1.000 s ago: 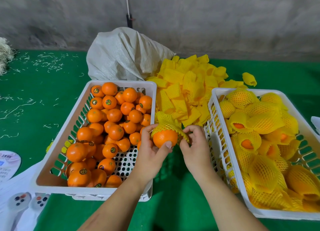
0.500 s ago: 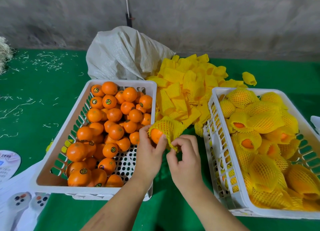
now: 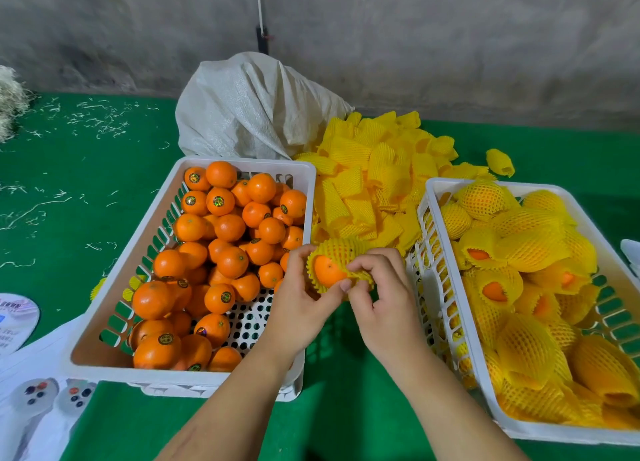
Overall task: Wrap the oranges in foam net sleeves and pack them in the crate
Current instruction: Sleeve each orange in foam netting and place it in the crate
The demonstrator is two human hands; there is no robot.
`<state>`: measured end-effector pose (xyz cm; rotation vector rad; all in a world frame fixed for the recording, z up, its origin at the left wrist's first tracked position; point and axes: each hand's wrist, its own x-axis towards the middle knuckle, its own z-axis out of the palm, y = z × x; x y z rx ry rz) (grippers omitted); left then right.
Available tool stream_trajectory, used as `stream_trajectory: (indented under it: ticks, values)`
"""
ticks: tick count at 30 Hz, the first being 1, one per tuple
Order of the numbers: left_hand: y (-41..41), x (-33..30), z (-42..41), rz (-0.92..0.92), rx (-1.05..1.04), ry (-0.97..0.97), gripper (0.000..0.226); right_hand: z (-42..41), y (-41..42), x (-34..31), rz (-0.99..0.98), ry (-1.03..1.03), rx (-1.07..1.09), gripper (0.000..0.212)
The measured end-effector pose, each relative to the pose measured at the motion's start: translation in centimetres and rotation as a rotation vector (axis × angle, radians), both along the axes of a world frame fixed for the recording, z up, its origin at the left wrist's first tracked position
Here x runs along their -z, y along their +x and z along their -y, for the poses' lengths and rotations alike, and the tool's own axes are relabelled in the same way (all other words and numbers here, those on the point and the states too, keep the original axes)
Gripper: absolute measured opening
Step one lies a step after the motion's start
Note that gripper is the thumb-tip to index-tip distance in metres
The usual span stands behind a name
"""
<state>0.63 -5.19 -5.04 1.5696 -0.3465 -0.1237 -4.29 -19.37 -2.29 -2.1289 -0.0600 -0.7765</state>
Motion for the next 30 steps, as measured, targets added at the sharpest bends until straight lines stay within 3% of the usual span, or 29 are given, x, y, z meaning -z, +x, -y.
stream_trajectory:
  ticks: [4,9,11,14,17,19,23,26,30]
  values:
    - [0.0,0.2,0.2,0.005,-0.064,0.054,0.057,-0.2,-0.7,-0.3,0.03,-0.083,-0.019,0.019]
    - [0.0,1.1,0.3,0.051,-0.107,-0.008,0.065,-0.3,-1.5,0.4,0.034,-0.045,-0.111,0.024]
    - [0.3,1.4,-0.2,0.059,-0.091,-0.056,0.065,-0.4,-1.7,0.9,-0.056,0.153,-0.103,0.036]
    - [0.2,1.8,-0.6,0.02,-0.039,-0.099,0.054,-1.1,-1.3,0.8,-0.285,0.668,-0.072,0.056]
    - [-0.3,2.3,-0.3,0.037,-0.014,-0.03,0.042,-1.4,-0.5,1.0,-0.521,1.119,-0.364,0.079]
    - [-0.4,2.4,-0.2,0.078,-0.04,0.013,0.039,-2.0,-0.5,0.8,-0.573,1.141,-0.47,0.081]
    - [-0.6,2.2,-0.1,0.083,-0.075,0.093,0.037,-2.2,-0.8,0.9,-0.594,1.197,-0.485,0.073]
    - [-0.9,2.3,0.1,0.147,-0.068,0.25,0.04,-1.7,-0.9,1.1,-0.602,1.263,-0.512,0.082]
    - [-1.0,2.1,-0.1,0.239,-0.116,0.429,0.047,-1.7,-0.8,1.4,-0.634,1.262,-0.532,0.079]
